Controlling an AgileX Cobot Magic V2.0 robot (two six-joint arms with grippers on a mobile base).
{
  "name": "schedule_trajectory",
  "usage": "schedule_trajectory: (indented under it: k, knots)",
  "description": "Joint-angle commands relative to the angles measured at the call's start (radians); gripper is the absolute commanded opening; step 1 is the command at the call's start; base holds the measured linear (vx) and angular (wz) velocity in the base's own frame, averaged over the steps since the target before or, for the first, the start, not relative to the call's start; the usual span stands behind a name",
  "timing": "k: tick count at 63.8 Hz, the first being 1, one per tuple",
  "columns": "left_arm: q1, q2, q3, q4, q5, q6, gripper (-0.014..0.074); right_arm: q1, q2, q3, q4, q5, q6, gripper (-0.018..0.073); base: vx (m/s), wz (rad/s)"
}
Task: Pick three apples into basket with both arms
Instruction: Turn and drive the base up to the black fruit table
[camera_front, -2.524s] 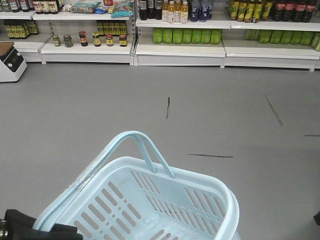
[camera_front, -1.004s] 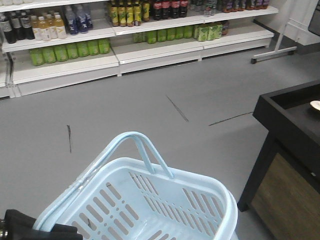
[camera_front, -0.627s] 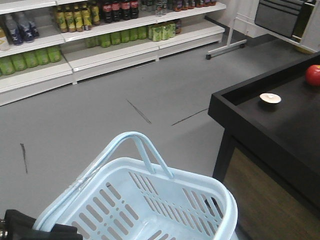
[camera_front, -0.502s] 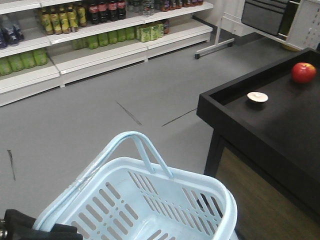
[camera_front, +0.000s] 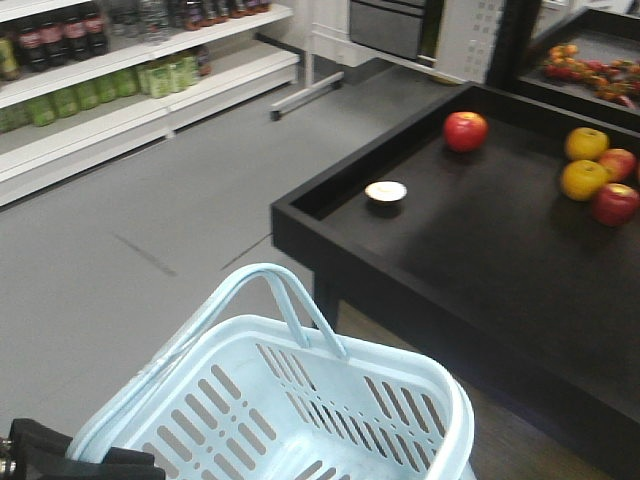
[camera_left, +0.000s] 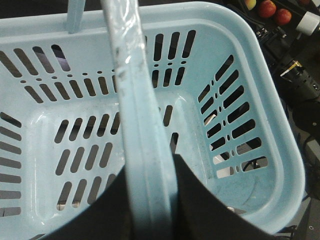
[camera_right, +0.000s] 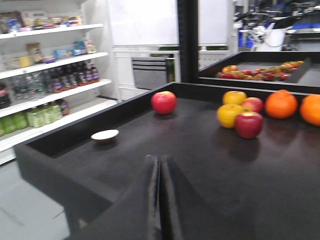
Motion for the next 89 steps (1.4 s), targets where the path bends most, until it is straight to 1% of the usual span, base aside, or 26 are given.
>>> schedule_trajectory:
  k: [1, 53, 89]
  knots:
    - [-0.007, -0.001, -0.027, -0.073, -0.048, 0.002, -0.0007, -0.006, -0.011, 0.014, -0.004, -0.074, -0.007, -0.0004, 0.11, -0.49]
    - [-0.007, -0.001, -0.027, -0.073, -0.047, 0.002, -0.0007, -0.006, -0.011, 0.014, -0.004, -0.074, -0.007, -0.0004, 0.05, -0.53]
    - [-0.007, -0.001, -0.027, -0.073, -0.047, 0.002, -0.0007, -0.006, -0.011, 0.014, -0.004, -0.074, -0.007, -0.0004, 0.01, -0.35]
